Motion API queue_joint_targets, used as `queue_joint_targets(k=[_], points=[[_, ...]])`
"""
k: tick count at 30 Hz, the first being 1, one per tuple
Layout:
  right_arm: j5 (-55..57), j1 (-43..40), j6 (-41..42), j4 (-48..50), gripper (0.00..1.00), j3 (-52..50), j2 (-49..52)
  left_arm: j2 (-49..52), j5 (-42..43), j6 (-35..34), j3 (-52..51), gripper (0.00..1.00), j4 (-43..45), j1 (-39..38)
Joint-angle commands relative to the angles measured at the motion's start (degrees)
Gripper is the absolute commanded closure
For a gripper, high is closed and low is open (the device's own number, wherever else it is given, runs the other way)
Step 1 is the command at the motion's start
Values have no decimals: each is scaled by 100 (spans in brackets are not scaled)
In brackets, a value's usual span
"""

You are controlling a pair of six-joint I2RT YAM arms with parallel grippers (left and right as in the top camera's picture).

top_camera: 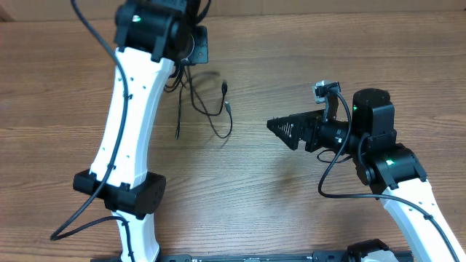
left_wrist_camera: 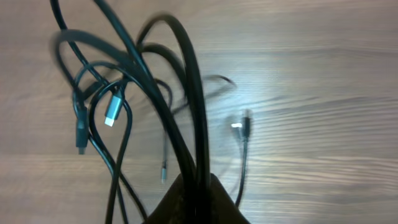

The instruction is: Untangle cables

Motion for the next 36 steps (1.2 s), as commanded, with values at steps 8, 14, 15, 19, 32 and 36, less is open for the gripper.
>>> queue_joint_targets(k=[8,14,15,19,32,36], points=[[-157,28,-625,24,10,68,13,-122,1327,846,708,94,-201,31],[-157,28,-623,-33,10,68,13,-122,1320,848,702,72,-286,31],[-155,28,-623,-63,10,68,13,-122,1268,848,702,64,-348,31],[-151,28,-625,-240,10,68,13,-116,859,841,542,62,-560,31],[87,26,-627,-450,6,68,13,-109,-15,841,-1958,16,-544,33],[87,26,-627,-450,5,68,13,-109,-136,822,-2918,14,-195,33]])
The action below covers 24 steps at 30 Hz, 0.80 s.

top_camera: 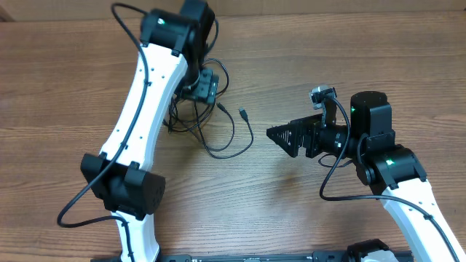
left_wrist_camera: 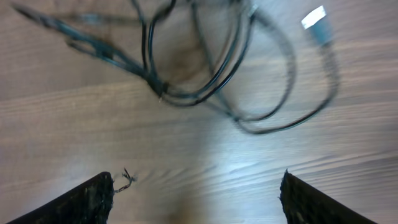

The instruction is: Untangle cables

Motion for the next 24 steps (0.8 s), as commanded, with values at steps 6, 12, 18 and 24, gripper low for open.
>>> queue_joint_targets(k=[6,12,18,24], points=[[59,24,-48,4,5,68,13,-79,-671,-417,-1893,10,1239,35],[138,24,-50,-98,5,68,13,-79,-726,-496,-2704,11,2245,42],[149,24,-48,-164,5,68,13,-74,-765,-496,-3309,14,3047,44],[149,26,-48,-177,5,68,13,-74,-787,-494,-3595,10,3213,44]])
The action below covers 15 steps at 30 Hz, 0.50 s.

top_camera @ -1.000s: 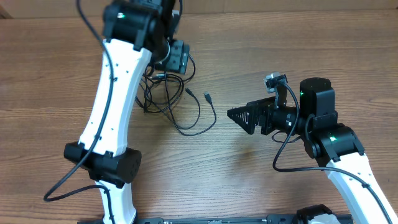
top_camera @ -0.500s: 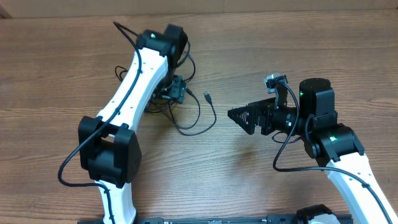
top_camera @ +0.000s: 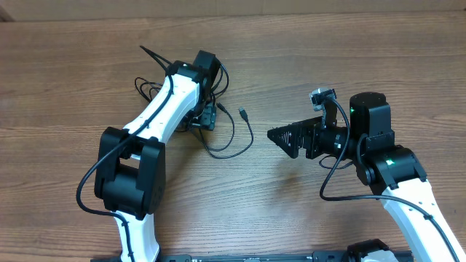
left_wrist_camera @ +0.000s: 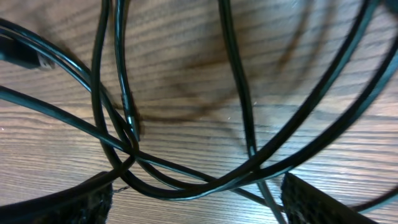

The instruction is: Untangle cables

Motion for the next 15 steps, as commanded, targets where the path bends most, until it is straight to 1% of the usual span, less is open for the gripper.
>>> queue_joint_targets(k=[1,8,11,12,15], points=[[39,24,-33,9,5,68,13,-76,-122,-70,-118,9,28,37],[37,26,-31,4,5,68,13,-76,-483,-57,-317,12,205,37],[37,26,-31,-11,5,68,13,-76,-765,-37,-323,11,356,37],[37,26,-31,-17,5,68,13,-76,-850,13,-323,9,433,37],[39,26,-31,-42,5,68,13,-76,-907,527,-323,4,704,37]])
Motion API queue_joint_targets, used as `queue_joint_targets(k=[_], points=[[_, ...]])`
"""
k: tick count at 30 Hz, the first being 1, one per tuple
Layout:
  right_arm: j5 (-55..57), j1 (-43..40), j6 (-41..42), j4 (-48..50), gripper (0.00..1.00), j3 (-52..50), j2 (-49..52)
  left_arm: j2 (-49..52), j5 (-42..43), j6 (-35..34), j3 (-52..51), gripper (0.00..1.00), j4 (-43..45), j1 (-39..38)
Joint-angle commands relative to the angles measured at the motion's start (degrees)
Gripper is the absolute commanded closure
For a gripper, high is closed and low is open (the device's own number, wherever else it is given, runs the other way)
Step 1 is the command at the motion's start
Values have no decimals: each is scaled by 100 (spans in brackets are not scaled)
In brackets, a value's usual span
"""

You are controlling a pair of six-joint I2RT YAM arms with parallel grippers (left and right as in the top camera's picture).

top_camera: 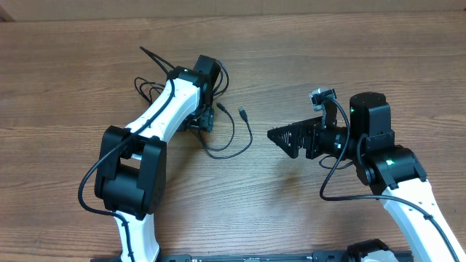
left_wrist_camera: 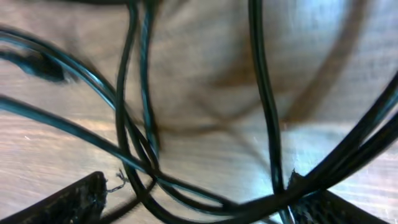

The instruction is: Untangle cables

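Observation:
A tangle of thin black cables [top_camera: 162, 89] lies on the wooden table, with one long loop [top_camera: 234, 142] running out to the right and two plugs [top_camera: 244, 114] at its top. My left gripper [top_camera: 205, 116] is down on the right part of the tangle. In the left wrist view it is open [left_wrist_camera: 196, 202], and several cable strands [left_wrist_camera: 264, 112] cross the gap between its fingertips [left_wrist_camera: 74, 199], close under the camera. My right gripper [top_camera: 280, 135] hovers to the right of the loop, pointing left, shut with nothing in it.
The wooden table [top_camera: 65, 182] spreads out on all sides of the tangle. My left arm [top_camera: 138, 156] stretches from the front edge up to the cables. A grey cable [top_camera: 328, 171] hangs along my right arm.
My left gripper has sunk a little closer to the cables, which fill more of the wrist view. It remains open. The tangle and my right arm have not shifted.
My left gripper first held the bundle, shut on it, lifted at the far side of the table. Then it was open with the cables lying spread on the table below. After that it was low over the tangle, and now strands lie between its open fingers.

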Motion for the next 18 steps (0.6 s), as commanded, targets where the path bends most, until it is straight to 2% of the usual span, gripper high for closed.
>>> queue_joint_targets(k=[1,5,9,12,15,18], points=[[37,28,-31,-20,5,68,13,-76,-310,664,-61,4,210,37],[37,28,-31,-28,5,68,13,-76,-181,1320,-61,0,422,37],[50,28,-28,-31,5,68,13,-76,643,2175,-81,0,396,37],[50,28,-31,-39,5,68,13,-63,918,2251,-101,1,400,37],[50,28,-28,-63,5,68,13,-22,940,2251,-101,12,402,37],[50,28,-31,-70,5,68,13,-11,938,2249,-101,37,400,37]])
